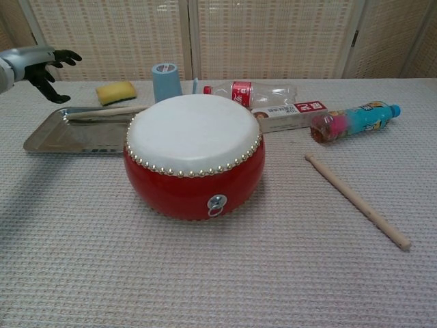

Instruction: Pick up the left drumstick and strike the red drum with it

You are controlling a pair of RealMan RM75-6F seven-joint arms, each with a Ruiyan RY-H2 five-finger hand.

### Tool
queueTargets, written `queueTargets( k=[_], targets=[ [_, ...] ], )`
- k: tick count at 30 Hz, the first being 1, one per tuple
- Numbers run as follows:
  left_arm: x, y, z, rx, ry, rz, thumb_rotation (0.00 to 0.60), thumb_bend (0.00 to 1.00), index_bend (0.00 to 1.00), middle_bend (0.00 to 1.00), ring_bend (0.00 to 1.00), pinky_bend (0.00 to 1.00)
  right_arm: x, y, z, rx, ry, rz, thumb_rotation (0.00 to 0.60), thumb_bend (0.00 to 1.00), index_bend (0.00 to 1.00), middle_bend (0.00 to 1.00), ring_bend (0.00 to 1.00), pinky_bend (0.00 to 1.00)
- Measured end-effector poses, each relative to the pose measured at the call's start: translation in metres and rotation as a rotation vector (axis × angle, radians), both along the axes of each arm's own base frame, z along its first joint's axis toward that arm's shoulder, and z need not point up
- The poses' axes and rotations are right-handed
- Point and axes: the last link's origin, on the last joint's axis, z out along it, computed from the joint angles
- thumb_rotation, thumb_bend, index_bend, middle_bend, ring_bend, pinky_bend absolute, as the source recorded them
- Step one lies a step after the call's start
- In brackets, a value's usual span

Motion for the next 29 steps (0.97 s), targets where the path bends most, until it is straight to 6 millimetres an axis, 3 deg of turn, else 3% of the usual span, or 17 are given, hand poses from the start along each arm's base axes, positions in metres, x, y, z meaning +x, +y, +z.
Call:
queueTargets(
  k=[8, 15, 21, 29],
  targets=[
    [-0.019, -0.054, 0.042, 0.128, 0.033, -0.053, 0.600, 0.36, 0.09, 0.06, 0.03, 0.17, -0.003, -0.006, -0.002, 0.045, -0.029, 0.008, 0.600, 0.00, 0.00, 0.00, 0.00, 0.00],
    [-0.051, -0.134, 0.067, 0.185, 0.084, -0.073, 0.600, 0.36, 0.10, 0.07, 0.05, 0.16, -0.005, -0.009, -0.004, 0.092, -0.064, 0.017, 0.600, 0.00, 0.00, 0.00, 0.00, 0.00],
    [-0.072, -0.195, 0.074, 0.170, 0.126, -0.055, 0.600, 0.36, 0.10, 0.07, 0.05, 0.15, -0.008, -0.005, -0.009, 0.129, -0.071, 0.022, 0.600, 0.00, 0.00, 0.00, 0.00, 0.00],
    [-0.074, -0.251, 0.075, 0.242, 0.138, -0.103, 0.600, 0.36, 0.10, 0.07, 0.05, 0.11, -0.007, 0.004, -0.017, 0.178, -0.105, 0.037, 0.600, 0.00, 0.00, 0.00, 0.00, 0.00]
  ],
)
